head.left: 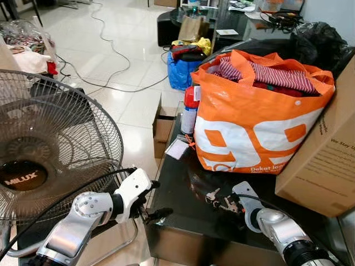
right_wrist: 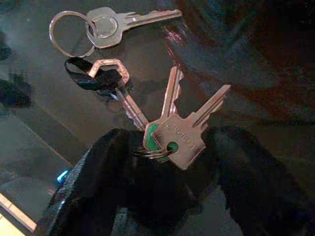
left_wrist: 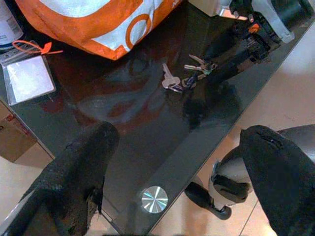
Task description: Hang keys on a hook
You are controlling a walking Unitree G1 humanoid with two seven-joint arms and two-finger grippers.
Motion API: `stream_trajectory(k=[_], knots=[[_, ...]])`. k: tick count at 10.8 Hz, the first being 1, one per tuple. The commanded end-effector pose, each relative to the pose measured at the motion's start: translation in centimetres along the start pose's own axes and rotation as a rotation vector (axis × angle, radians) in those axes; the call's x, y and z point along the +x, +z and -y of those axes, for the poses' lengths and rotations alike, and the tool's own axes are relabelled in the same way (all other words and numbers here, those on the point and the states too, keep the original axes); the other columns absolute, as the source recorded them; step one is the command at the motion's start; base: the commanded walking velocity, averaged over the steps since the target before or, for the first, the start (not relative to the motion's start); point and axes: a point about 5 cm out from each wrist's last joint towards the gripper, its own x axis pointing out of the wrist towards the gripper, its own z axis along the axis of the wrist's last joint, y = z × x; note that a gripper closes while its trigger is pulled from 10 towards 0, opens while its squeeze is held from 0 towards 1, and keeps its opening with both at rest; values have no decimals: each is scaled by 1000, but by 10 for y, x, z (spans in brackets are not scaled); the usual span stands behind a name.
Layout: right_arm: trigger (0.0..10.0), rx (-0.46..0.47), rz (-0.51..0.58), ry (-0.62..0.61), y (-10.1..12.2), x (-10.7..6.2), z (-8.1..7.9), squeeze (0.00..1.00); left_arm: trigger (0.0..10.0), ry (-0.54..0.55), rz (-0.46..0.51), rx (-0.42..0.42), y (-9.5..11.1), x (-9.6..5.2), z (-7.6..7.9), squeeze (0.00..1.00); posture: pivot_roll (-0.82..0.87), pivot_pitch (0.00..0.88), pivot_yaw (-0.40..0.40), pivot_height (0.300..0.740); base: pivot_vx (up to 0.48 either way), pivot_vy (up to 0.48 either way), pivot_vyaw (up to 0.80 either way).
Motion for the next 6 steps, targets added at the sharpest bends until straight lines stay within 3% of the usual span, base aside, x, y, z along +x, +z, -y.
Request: stream_trajectory(k=[1, 6], knots=[[0, 21, -31, -28, -9, -2, 6, 0, 10000, 0, 0, 8, 3, -2, -1, 0, -24, 0, -39, 740, 0, 0, 0], [0, -5, -37, -18, -11, -8, 14, 0, 10000, 5, -2, 8, 0, 0, -2, 0, -23, 0, -41, 740, 0, 0, 0]])
